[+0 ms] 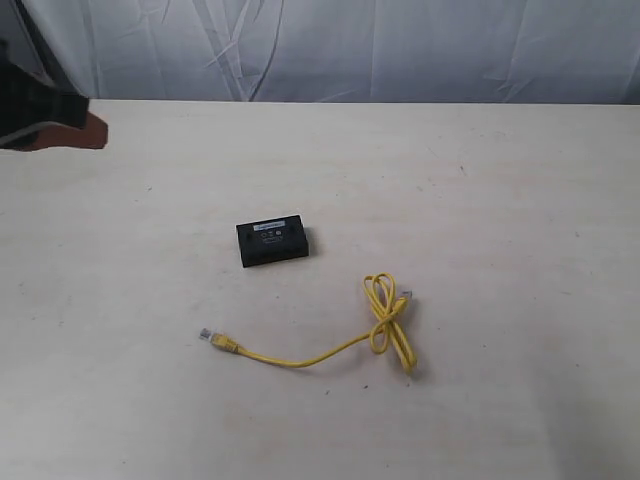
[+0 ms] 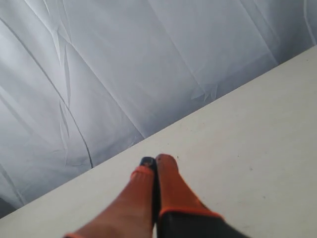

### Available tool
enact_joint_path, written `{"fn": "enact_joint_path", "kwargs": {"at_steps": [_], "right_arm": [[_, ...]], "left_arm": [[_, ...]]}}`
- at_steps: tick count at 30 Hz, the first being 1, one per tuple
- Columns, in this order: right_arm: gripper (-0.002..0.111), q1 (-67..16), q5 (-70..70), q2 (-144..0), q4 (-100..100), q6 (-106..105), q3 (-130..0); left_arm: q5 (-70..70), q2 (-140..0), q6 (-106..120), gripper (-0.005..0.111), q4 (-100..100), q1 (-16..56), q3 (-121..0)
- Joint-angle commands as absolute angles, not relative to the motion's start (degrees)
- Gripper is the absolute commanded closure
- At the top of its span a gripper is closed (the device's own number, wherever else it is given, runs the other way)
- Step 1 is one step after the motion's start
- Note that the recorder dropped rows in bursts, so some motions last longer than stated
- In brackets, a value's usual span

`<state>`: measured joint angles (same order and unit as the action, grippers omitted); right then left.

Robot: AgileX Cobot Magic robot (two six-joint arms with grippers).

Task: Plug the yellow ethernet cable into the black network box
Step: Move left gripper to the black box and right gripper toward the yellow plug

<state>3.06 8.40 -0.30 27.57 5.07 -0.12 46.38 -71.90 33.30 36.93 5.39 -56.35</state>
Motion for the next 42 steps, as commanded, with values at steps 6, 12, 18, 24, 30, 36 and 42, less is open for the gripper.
{"fn": "enact_joint_path", "kwargs": {"at_steps": [6, 12, 18, 24, 30, 36, 42], "right_arm": [[0.109, -1.2, 9.4, -2.3, 27.5, 4.3, -0.4], [0.109, -4.4, 8.3, -4.3, 27.5, 3.2, -0.9], [0.109, -5.5, 10.7, -4.6, 27.4, -1.1, -7.1], [0.109, -5.5, 19.9, -12.8, 27.7, -8.8, -15.0], [0.109, -5.5, 26.9, -27.2, 28.9, -18.3, -23.6], [0.109, -5.5, 38.9, -40.9, 39.5, -36.5, -32.8], [0.109, -11.4, 45.7, -56.6, 45.3, -46.8, -41.2]], "left_arm": [[46.7, -90.5, 33.5, 0.107, 33.2, 13.4, -67.5], [45.7, -99.1, 33.5, 0.107, 31.6, 15.5, -73.1], [44.8, -106.4, 33.5, 0.107, 31.4, 15.5, -78.0], [44.4, -112.2, 33.6, 0.107, 32.8, 15.6, -82.3], [44.0, -116.3, 36.1, 0.107, 33.6, 17.0, -85.3], [44.0, -118.9, 36.7, 0.107, 29.9, 17.2, -87.7], [44.9, -119.9, 47.7, 0.107, 29.7, 17.2, -88.1]]}}
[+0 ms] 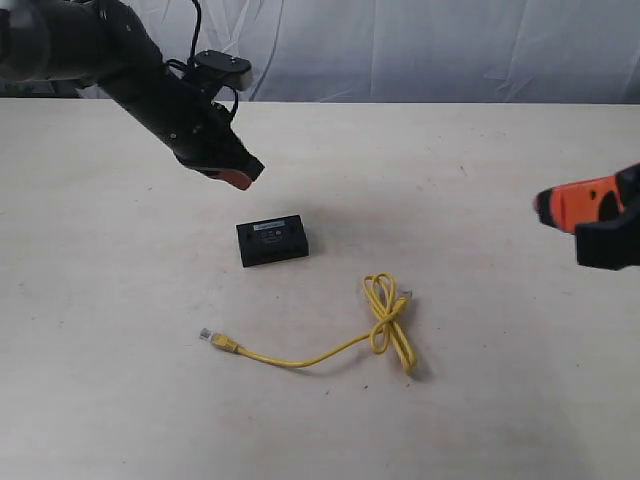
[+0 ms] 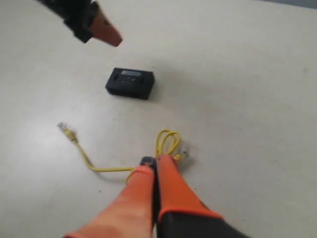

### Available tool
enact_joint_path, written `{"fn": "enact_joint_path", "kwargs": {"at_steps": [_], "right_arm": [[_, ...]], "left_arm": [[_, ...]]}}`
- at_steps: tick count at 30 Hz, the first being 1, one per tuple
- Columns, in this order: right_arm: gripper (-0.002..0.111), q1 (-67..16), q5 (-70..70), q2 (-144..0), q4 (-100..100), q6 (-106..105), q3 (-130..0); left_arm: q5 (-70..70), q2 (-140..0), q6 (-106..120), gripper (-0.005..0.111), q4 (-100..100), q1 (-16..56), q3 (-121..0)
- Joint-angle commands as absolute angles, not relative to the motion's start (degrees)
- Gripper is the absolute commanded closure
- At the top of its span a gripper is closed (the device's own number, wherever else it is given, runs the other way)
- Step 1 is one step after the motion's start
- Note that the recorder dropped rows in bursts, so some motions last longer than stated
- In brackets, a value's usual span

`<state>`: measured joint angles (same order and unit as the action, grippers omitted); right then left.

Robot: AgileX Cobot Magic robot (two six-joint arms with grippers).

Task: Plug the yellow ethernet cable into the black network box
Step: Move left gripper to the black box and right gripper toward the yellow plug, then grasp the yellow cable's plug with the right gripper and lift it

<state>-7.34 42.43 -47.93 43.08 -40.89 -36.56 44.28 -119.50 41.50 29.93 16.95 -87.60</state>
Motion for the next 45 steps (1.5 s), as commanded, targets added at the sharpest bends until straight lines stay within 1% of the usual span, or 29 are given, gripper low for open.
{"fn": "enact_joint_path", "kwargs": {"at_steps": [1, 8, 12, 14, 19, 23, 26, 31, 37, 45], "right_arm": [[0.109, -13.2, 45.7, -59.1, 44.8, -46.9, -42.4], [0.109, -25.5, 45.6, -73.8, 44.0, -52.7, -50.1], [0.109, -30.9, 44.6, -80.7, 41.7, -53.2, -54.3], [0.109, -33.9, 44.2, -84.1, 39.1, -53.4, -56.7], [0.109, -38.7, 45.2, -90.9, 36.1, -53.6, -62.5], [0.109, -39.0, 47.6, -94.0, 36.2, -53.6, -65.8], [0.109, -39.0, 47.9, -94.8, 36.2, -53.6, -65.9], [0.109, -39.4, 47.7, -96.1, 36.1, -54.4, -65.9], [0.109, -39.5, 47.3, -98.4, 36.6, -54.7, -65.9], [0.109, -39.5, 47.3, -99.7, 39.1, -56.9, -65.9]], "left_arm": [[44.7, -119.9, 48.9, 0.107, 29.7, 17.2, -88.1], [44.0, -119.9, 57.7, 0.107, 30.0, 17.2, -88.1], [41.6, -120.3, 49.8, 0.107, 31.8, 17.1, -88.2], [41.5, -121.0, 49.5, 0.107, 31.8, 17.1, -88.3], [46.6, -124.9, 49.6, 0.107, 32.6, 17.0, -91.6], [49.8, -127.0, 49.6, 0.107, 34.9, 16.0, -94.5], [50.5, -127.4, 50.3, 0.107, 36.0, 14.6, -96.1], [57.3, -131.0, 55.2, 0.107, 41.8, 11.3, -100.3], [62.4, -134.8, 59.1, 0.107, 42.7, 9.7, -103.9], [60.9, -138.6, 60.7, 0.107, 45.2, 9.8, -104.0]]}}
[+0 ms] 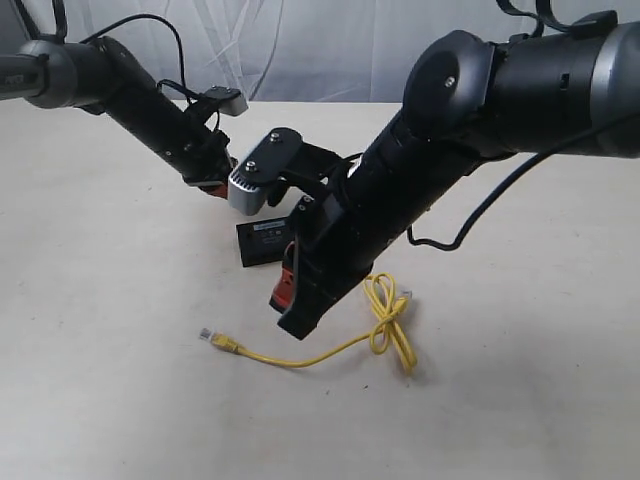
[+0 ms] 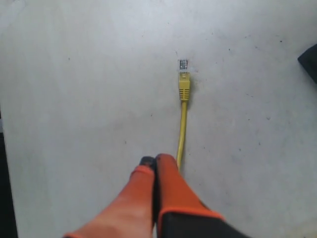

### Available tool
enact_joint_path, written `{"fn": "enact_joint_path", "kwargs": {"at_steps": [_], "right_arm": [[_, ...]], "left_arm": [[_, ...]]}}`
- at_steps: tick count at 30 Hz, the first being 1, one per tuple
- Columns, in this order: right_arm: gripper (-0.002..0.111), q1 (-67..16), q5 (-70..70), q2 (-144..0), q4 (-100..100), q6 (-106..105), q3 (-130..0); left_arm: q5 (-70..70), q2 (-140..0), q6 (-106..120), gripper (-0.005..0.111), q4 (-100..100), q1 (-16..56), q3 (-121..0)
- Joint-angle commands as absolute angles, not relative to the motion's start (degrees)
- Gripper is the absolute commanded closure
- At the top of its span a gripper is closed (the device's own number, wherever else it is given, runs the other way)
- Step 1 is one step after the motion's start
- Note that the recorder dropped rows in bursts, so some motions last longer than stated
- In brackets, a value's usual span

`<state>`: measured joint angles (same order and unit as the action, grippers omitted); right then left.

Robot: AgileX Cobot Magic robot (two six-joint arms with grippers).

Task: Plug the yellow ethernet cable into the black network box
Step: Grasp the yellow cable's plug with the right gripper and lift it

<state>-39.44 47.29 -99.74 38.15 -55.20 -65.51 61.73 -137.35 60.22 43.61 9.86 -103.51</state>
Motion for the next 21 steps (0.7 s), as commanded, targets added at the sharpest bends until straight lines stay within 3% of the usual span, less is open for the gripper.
{"fn": "enact_joint_path", "kwargs": {"at_steps": [1, 14, 21], "right_arm": [[0.109, -39.5, 47.3, -99.7, 39.1, -56.9, -65.9], [0.107, -39.5, 44.1, -104.8, 41.7, -57.4, -65.9], [0.06, -39.5, 44.6, -105.5, 47.2, -59.7, -65.9]], "left_arm": [[60.9, -138.7, 60.7, 0.107, 45.2, 9.8, -104.1], [65.4, -139.3, 64.4, 0.107, 44.6, 9.8, -104.1], [67.3, -139.3, 66.4, 0.107, 44.3, 9.8, -104.1]]}}
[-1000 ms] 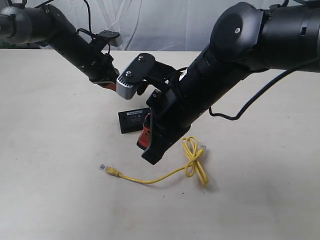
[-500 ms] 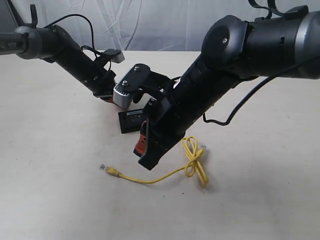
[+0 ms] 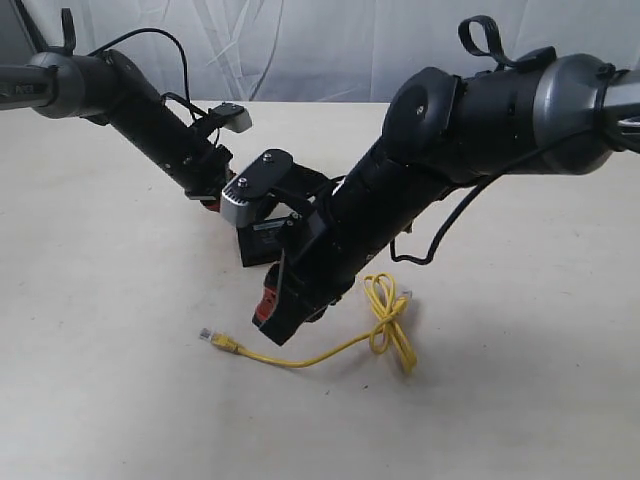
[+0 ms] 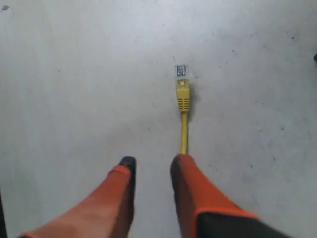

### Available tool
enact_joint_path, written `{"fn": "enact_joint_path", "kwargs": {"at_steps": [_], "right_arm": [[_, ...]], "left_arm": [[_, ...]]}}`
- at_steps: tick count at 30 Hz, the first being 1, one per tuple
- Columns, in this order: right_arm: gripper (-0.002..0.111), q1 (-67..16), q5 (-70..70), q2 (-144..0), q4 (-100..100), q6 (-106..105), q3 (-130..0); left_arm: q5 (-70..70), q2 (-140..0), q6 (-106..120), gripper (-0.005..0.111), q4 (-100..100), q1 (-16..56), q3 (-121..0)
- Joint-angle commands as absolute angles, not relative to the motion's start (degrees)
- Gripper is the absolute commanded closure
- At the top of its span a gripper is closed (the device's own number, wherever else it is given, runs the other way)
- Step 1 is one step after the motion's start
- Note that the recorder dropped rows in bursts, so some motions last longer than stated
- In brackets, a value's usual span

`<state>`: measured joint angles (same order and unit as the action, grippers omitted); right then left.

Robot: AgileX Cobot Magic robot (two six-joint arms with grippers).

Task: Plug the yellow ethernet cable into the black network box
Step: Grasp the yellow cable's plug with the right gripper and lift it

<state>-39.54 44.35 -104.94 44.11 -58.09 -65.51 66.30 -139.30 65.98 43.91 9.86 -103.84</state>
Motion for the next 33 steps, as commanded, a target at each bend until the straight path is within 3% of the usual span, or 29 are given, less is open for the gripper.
{"fn": "enact_joint_path", "kwargs": {"at_steps": [1, 7, 11, 16, 33], "right_arm": [[0.053, -39.6, 45.9, -105.9, 49.1, -63.4, -65.9], [0.058, -44.8, 39.6, -106.9, 46.9, -68.0, -66.9], [0.058, -47.1, 42.9, -109.9, 37.3, -57.5, -72.4], [0.058, -47.5, 43.1, -114.0, 28.7, -48.9, -76.4], [0.058, -50.1, 40.3, -122.0, 23.1, -49.3, -80.8]], "left_arm": [[67.3, -139.3, 66.4, 0.107, 44.1, 9.8, -104.1], [66.6, -139.3, 66.4, 0.107, 43.4, 9.8, -104.1], [66.6, -139.3, 66.4, 0.107, 42.7, 9.8, -104.1], [66.3, -139.3, 66.4, 0.107, 42.5, 9.8, -104.1], [66.0, -139.3, 66.4, 0.107, 43.0, 9.8, -104.1]]}}
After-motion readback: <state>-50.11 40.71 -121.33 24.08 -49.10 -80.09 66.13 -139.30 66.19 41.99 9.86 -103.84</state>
